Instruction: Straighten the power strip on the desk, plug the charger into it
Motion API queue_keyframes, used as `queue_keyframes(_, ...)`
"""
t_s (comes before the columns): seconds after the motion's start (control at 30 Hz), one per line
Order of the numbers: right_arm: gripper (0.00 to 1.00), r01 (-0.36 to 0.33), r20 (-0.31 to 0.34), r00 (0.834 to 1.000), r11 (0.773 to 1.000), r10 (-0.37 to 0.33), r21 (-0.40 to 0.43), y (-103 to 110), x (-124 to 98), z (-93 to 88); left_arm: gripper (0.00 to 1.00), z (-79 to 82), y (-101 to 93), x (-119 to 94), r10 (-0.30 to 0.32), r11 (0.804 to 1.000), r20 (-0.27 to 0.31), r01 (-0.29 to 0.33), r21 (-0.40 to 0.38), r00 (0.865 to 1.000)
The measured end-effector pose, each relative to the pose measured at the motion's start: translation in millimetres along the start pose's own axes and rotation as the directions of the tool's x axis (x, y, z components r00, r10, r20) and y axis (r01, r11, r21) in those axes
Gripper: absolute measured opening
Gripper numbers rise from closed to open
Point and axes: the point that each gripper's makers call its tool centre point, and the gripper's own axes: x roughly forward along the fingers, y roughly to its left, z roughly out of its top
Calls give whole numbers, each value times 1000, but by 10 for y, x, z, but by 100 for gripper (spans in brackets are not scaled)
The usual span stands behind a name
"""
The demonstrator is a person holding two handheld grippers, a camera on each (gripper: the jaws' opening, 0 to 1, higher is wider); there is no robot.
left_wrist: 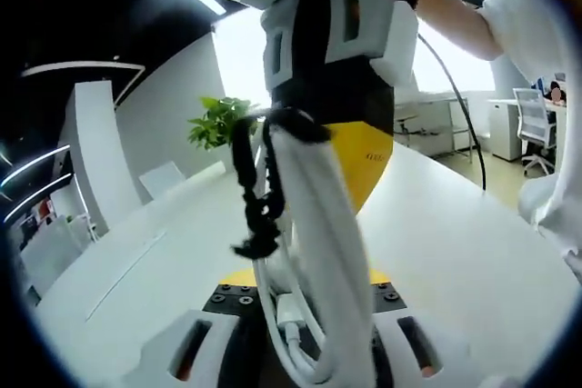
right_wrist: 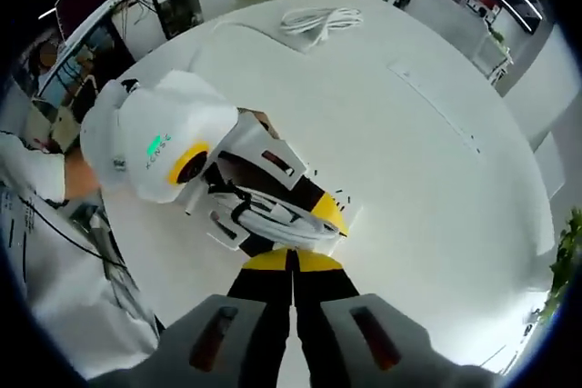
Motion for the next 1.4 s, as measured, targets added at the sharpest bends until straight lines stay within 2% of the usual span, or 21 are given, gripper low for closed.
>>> queue_keyframes(0.17,1,27,-15,1000,1000,-27,-13,23,9,-13,32,12,-5,4,-5,1000,-1,5,-9,1000)
queue_keyframes(0.23,1,23,-24,999,1000,-23,4,22,14,-21,32,7,-12,7,-5,1000,-11,5,16,1000)
queue_keyframes(0.33,0,27,-34,999,999,-26,24,23,17,-24,32,6,-2,8,-4,1000,-11,4,0,1000)
queue_keyframes(0.4,0,46,-29,999,999,-46,1,41,15,-29,32,8,5,11,-2,1000,-11,2,-4,1000)
queue_keyframes(0.53,1,35,-21,999,999,-34,32,-6,12,-13,32,7,11,13,2,1000,-9,-2,-7,1000)
queue_keyframes(0.73,1,14,26,1000,999,-15,38,-13,4,-13,32,9,12,13,3,1000,-1,-3,2,1000)
queue_keyframes(0.8,1,27,32,999,999,-27,-18,-6,5,-1,32,9,14,11,4,1000,1,-4,7,1000)
queue_keyframes(0.9,1,34,30,999,999,-33,-33,10,8,0,32,8,13,7,5,1000,2,-5,7,1000)
queue_keyframes(1.2,1,-9,75,997,1000,12,-29,43,-47,55,33,17,18,-5,5,1000,8,-5,-2,1000)
queue_keyframes(1.4,1,6,92,996,999,-2,-38,-25,-93,23,35,46,32,-28,5,1000,25,-5,-12,1000)
